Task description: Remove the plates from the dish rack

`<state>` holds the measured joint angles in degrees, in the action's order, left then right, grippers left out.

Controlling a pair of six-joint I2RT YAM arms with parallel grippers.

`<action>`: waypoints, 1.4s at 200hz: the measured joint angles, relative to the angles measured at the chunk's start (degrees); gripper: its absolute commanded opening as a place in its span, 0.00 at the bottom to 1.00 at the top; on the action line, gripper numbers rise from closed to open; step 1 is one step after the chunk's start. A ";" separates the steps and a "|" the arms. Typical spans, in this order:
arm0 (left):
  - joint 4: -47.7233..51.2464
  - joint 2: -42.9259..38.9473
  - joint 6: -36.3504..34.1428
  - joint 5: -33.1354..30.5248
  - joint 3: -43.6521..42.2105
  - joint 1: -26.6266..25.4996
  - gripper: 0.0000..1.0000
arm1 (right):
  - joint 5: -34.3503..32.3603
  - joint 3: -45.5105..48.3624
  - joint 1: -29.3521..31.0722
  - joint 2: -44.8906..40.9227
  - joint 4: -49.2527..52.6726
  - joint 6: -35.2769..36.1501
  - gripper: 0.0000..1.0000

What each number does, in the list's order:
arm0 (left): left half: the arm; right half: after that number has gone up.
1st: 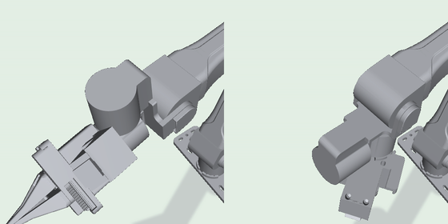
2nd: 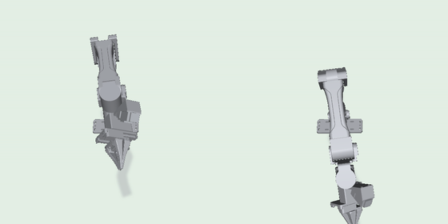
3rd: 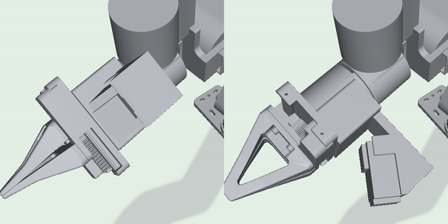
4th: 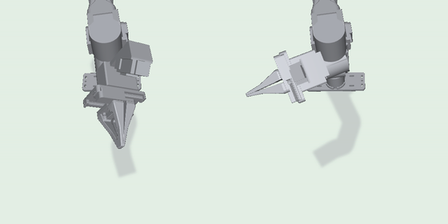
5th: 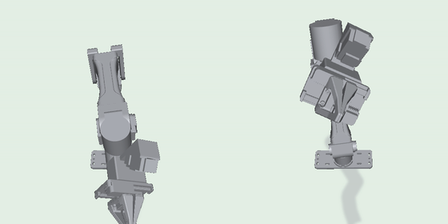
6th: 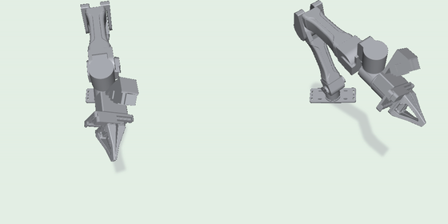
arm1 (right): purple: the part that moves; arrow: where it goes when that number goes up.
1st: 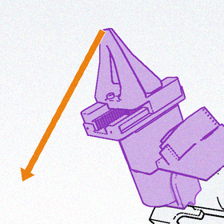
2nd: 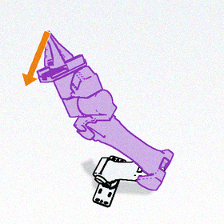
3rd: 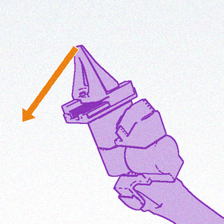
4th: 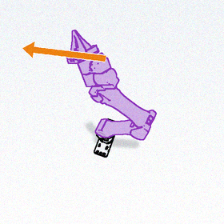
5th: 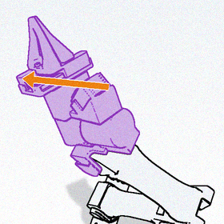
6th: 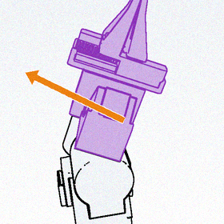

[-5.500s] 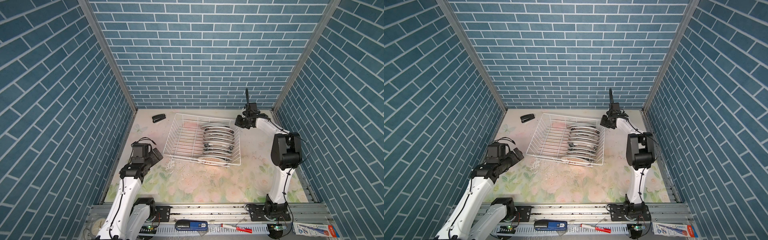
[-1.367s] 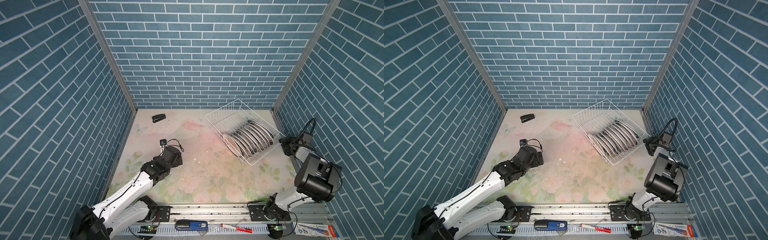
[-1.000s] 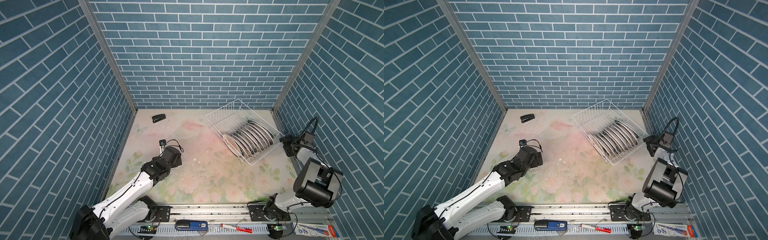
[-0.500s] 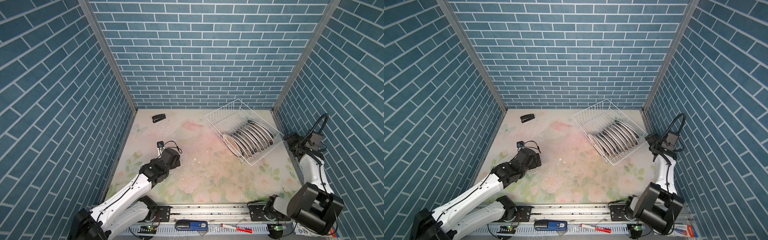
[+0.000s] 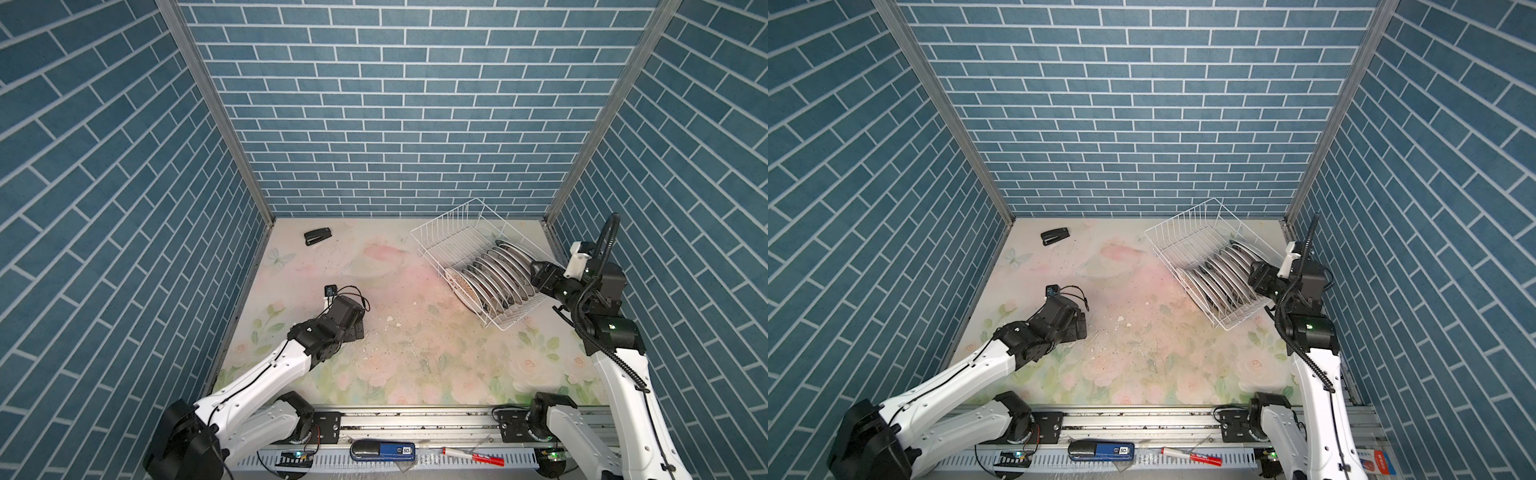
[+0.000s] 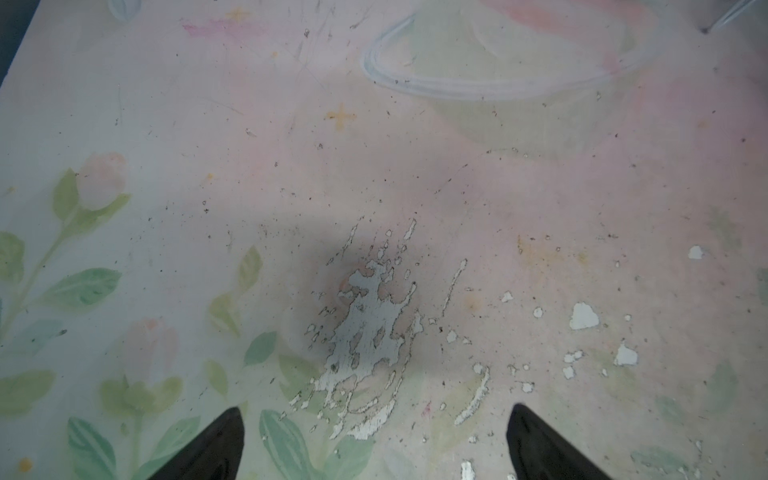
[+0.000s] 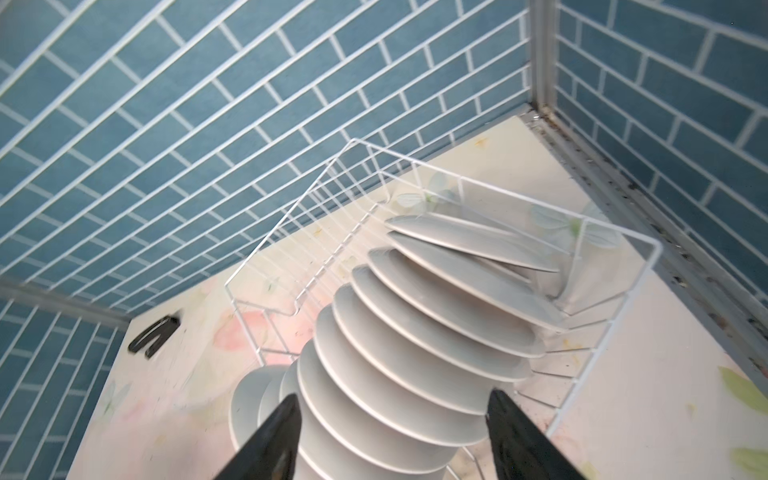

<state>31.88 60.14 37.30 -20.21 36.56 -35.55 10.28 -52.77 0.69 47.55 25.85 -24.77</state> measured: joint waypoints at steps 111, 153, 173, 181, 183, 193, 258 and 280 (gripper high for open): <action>-0.09 -6.71 0.57 4.76 -1.09 0.00 0.99 | -13.92 -6.84 38.49 15.69 4.59 15.89 0.55; 1.42 -6.88 1.27 4.46 -1.09 0.00 0.99 | -25.09 -10.88 43.98 23.10 2.84 17.42 0.43; 1.60 -6.93 1.57 4.48 -1.09 0.00 0.99 | -29.42 -11.69 44.96 26.23 1.92 17.99 0.42; 1.73 -7.02 1.68 4.48 -1.09 0.00 0.99 | -31.08 -12.13 45.13 27.52 1.90 18.23 0.41; 1.75 -7.06 1.68 4.48 -1.09 0.00 0.99 | -31.43 -12.22 45.13 27.80 1.88 18.27 0.41; 1.88 -7.32 1.77 4.48 -1.09 0.00 0.99 | -33.48 -12.85 45.18 29.44 1.60 18.73 0.41; 2.14 -8.76 1.90 4.48 -1.09 0.00 0.99 | -39.08 -18.45 45.18 37.13 3.19 19.32 0.40; 2.16 -8.76 1.90 4.48 -1.18 0.00 0.99 | -39.69 -20.31 45.18 39.06 4.33 19.30 0.40</action>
<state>34.04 51.37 39.20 -15.73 35.38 -35.55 -29.41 -73.08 45.87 86.61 30.17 -5.48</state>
